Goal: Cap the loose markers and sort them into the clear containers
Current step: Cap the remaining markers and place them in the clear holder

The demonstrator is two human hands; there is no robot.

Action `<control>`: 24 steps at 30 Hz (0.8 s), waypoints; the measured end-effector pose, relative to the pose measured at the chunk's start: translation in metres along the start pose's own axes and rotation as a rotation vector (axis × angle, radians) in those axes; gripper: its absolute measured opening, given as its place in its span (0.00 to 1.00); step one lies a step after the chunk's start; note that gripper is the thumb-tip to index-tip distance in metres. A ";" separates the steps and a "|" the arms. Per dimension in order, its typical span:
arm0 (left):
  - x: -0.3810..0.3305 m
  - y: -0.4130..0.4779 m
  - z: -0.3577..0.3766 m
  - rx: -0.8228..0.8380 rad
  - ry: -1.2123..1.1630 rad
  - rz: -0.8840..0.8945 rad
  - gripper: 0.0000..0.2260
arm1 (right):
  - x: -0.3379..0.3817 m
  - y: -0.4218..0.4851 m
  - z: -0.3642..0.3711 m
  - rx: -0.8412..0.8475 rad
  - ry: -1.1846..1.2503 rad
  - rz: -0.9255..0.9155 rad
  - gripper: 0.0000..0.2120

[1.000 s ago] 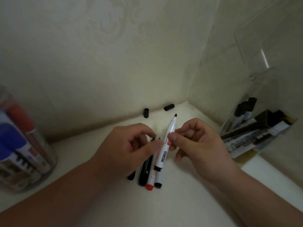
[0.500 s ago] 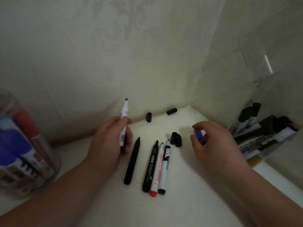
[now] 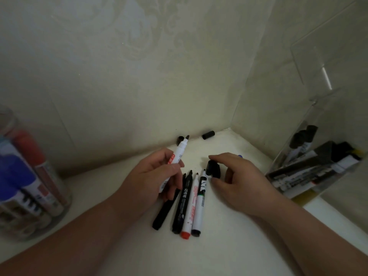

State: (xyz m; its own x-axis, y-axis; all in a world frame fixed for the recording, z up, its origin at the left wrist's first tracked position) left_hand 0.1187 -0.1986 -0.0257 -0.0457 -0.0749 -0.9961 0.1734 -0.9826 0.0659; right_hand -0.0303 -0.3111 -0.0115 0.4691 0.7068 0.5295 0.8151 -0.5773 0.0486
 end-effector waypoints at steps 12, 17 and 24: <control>0.001 0.000 0.010 0.058 0.033 0.034 0.08 | -0.023 -0.012 -0.014 -0.247 1.012 0.089 0.12; -0.010 -0.004 0.016 0.034 0.307 0.074 0.10 | -0.009 -0.012 -0.016 -0.180 1.459 0.012 0.11; -0.025 -0.008 0.013 -0.042 0.539 0.232 0.09 | 0.004 -0.019 -0.018 -0.133 1.292 -0.162 0.13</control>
State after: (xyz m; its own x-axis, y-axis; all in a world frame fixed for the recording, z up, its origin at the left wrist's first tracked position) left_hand 0.1060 -0.1906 -0.0004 0.5027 -0.1795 -0.8457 0.1583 -0.9426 0.2941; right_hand -0.0499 -0.3045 0.0055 -0.3535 -0.0855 0.9315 0.7569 -0.6113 0.2311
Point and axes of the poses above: each hand's wrist, its own y-axis towards the middle knuckle, its own z-axis out of the palm, x = y × z, the point moved 8 cm from there along y, towards the middle knuckle, and after that the axes turned 11 degrees about x, right-handed, at the moved point
